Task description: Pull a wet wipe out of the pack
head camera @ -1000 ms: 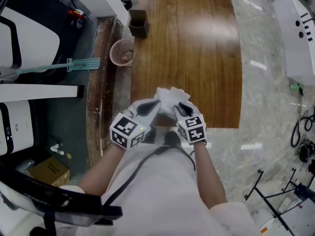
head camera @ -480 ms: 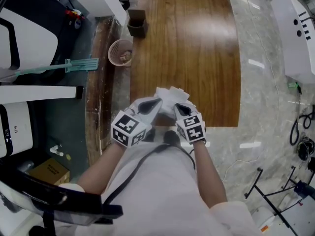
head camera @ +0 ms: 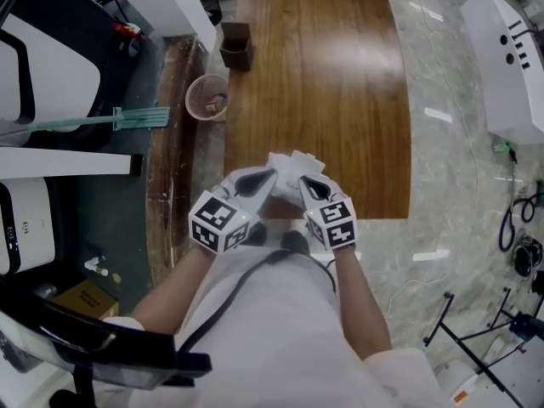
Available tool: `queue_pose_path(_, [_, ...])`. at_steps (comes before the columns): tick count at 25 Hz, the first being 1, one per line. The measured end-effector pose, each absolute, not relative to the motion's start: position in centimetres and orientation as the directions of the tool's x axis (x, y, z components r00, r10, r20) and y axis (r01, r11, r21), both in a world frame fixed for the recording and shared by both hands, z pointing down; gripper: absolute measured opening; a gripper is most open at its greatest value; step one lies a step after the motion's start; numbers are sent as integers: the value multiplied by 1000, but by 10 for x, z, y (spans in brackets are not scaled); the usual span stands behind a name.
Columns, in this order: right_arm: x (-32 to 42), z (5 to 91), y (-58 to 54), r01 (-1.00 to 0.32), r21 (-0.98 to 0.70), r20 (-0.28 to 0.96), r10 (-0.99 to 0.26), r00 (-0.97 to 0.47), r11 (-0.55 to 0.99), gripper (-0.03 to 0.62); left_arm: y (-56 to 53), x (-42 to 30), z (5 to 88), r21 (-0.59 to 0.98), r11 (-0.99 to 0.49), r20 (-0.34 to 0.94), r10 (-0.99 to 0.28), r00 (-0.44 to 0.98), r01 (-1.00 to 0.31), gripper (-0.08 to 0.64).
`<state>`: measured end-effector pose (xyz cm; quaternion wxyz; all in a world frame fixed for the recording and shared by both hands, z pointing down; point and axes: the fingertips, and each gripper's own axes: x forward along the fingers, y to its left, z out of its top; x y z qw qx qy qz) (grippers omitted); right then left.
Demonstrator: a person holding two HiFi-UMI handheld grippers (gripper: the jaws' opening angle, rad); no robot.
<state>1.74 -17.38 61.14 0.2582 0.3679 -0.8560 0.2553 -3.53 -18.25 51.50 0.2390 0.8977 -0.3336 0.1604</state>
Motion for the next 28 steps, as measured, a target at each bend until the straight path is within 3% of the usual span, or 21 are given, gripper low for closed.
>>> queue_pose_path(28, [37, 526, -161, -794, -188, 471, -656, -590, 579, 12, -174, -29, 479, 283, -692, 355, -568, 742, -665, 3])
